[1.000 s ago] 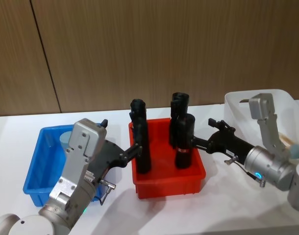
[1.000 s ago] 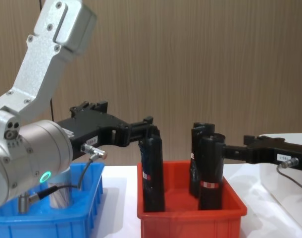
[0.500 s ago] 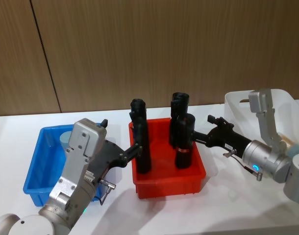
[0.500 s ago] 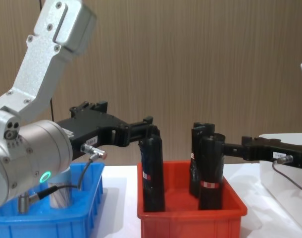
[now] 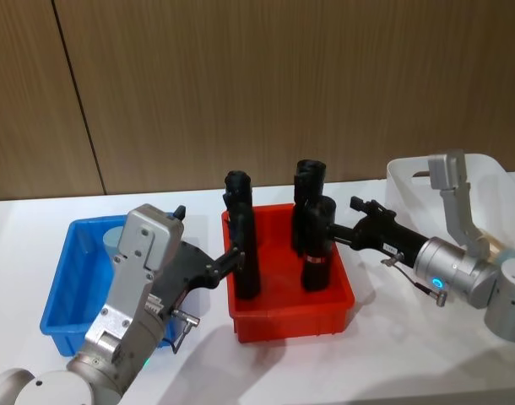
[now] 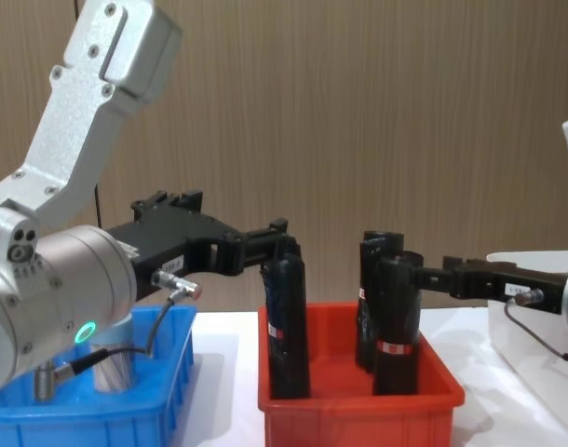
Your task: Pick the cotton swabs from the blue box and place them into the white box.
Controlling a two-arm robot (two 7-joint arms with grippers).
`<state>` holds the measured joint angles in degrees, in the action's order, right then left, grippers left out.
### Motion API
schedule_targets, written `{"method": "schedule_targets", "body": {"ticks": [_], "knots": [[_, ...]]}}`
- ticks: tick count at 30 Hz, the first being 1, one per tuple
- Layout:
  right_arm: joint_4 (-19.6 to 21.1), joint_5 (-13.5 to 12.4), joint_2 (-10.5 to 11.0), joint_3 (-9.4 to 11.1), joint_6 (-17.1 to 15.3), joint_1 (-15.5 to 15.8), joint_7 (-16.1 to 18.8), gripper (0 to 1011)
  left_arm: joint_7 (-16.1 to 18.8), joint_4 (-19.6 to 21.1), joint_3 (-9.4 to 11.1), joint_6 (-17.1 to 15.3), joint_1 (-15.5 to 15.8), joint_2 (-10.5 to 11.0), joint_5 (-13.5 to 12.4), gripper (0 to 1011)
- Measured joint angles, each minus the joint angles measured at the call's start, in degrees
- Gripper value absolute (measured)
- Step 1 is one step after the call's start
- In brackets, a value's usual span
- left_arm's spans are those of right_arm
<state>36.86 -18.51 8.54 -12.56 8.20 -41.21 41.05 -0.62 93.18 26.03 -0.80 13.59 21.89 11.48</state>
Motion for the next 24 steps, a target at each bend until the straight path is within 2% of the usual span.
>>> {"method": "schedule_targets", "body": {"ticks": [11,24], "knots": [[-7.63,-0.72,-1.15,-0.54,2.99,-4.13,4.42,1001,0.0,0.0,0.0,0.0,0.0,0.0,0.0,1004],[-13.58,-0.93,-2.29,-1.59,5.76,-7.48,8.4,1001,0.0,0.0,0.0,0.0,0.0,0.0,0.0,1004]]}}
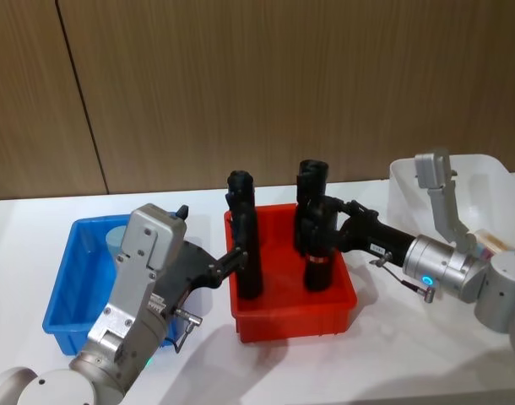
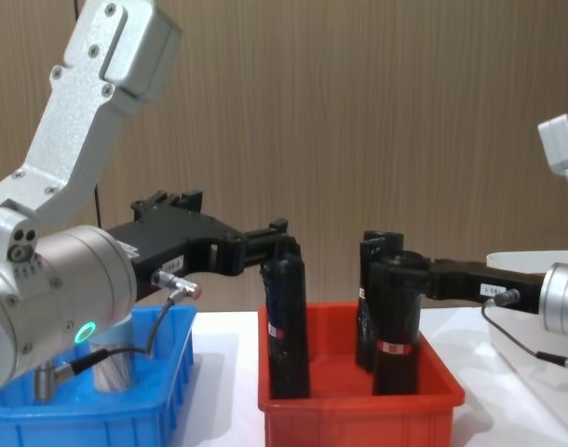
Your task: Pick the cotton swabs from the blue box and place them into the white box.
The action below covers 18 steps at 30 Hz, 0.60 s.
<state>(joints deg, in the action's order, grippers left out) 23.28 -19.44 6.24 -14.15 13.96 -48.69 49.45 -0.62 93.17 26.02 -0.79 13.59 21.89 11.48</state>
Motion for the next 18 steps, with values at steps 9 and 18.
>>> {"method": "schedule_targets", "body": {"ticks": [9,18], "knots": [[-3.92,0.48,-0.87,-0.94,2.11,-2.19,1.2,840,0.0,0.0,0.0,0.0,0.0,0.0,0.0,1004],[-7.24,1.0,-1.64,-1.59,4.01,-4.0,1.15,613,0.0,0.0,0.0,0.0,0.0,0.0,0.0,1004]]}}
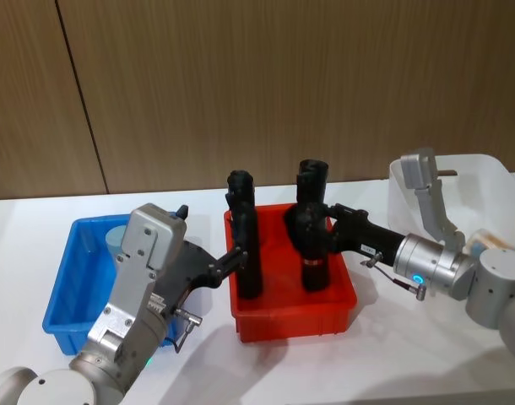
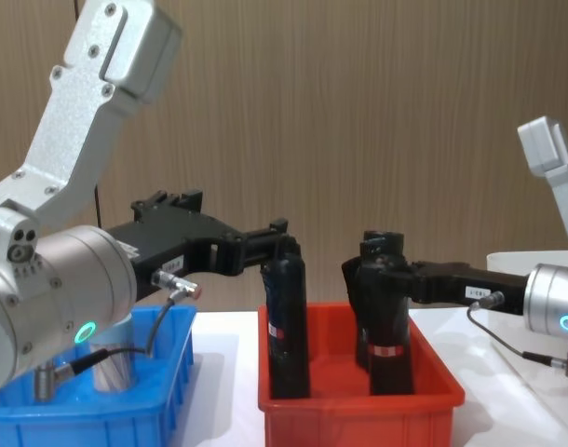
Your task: Pick the cotton swabs from the blue box and place them into the white box.
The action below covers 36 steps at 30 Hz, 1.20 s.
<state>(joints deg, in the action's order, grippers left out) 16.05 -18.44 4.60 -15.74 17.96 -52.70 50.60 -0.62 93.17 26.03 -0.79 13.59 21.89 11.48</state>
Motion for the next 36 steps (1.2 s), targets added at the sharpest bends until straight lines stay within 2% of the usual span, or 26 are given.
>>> {"method": "schedule_targets", "body": {"ticks": [8,12,19,22,24,25,28,31,35,36], "knots": [[-1.31,0.36,-0.31,-0.1,1.37,-0.82,-1.14,563,0.0,0.0,0.0,0.0,0.0,0.0,0.0,1004],[0.15,0.48,-0.16,0.18,1.56,-0.52,-2.43,550,0.0,0.0,0.0,0.0,0.0,0.0,0.0,1004],[10.48,0.62,1.41,1.24,-1.62,3.84,-6.82,550,0.0,0.0,0.0,0.0,0.0,0.0,0.0,1004],[17.71,0.59,2.53,1.93,-4.21,6.82,-10.05,550,0.0,0.0,0.0,0.0,0.0,0.0,0.0,1004],[20.37,0.54,2.93,2.21,-5.31,7.91,-11.6,550,0.0,0.0,0.0,0.0,0.0,0.0,0.0,1004],[23.49,0.5,3.42,2.53,-6.27,9.2,-12.92,550,0.0,0.0,0.0,0.0,0.0,0.0,0.0,1004],[27.24,0.45,4.01,2.94,-7.8,10.7,-15.26,550,0.0,0.0,0.0,0.0,0.0,0.0,0.0,1004],[33.4,0.47,4.89,3.53,-10.12,13.18,-19.02,550,0.0,0.0,0.0,0.0,0.0,0.0,0.0,1004],[37.86,0.71,5.57,3.97,-11.78,15.0,-22.21,550,0.0,0.0,0.0,0.0,0.0,0.0,0.0,1004],[40.04,0.82,5.88,4.19,-12.54,15.87,-23.69,550,0.0,0.0,0.0,0.0,0.0,0.0,0.0,1004]]}}
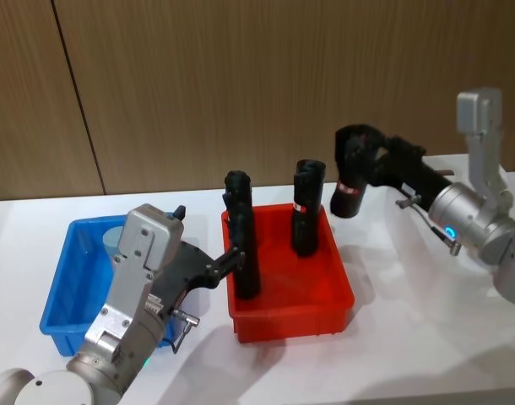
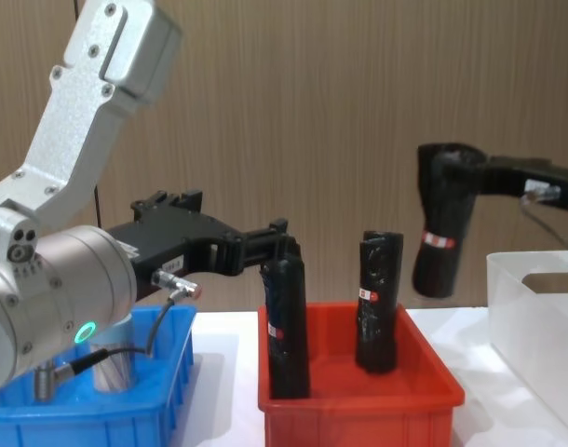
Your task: Pick the cotton swabs from the blue box and place them into the white box.
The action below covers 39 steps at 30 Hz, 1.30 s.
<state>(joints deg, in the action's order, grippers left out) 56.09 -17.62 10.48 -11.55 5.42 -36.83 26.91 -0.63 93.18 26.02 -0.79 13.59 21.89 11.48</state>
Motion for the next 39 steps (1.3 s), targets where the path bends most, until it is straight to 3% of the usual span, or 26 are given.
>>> {"method": "schedule_targets", "body": {"ticks": [9,19,29,39], "knots": [[8.9,1.7,1.33,1.03,-3.98,3.5,-8.81,550,0.0,0.0,0.0,0.0,0.0,0.0,0.0,1004],[13.65,4.01,2.47,2.32,-7.58,5.28,-17.31,550,0.0,0.0,0.0,0.0,0.0,0.0,0.0,1004],[12.79,5.34,3.46,4.02,-10.73,5.09,-23.22,550,0.0,0.0,0.0,0.0,0.0,0.0,0.0,1004],[7.99,4.86,3.96,5.42,-13.17,3.52,-24.7,550,0.0,0.0,0.0,0.0,0.0,0.0,0.0,1004]]}}
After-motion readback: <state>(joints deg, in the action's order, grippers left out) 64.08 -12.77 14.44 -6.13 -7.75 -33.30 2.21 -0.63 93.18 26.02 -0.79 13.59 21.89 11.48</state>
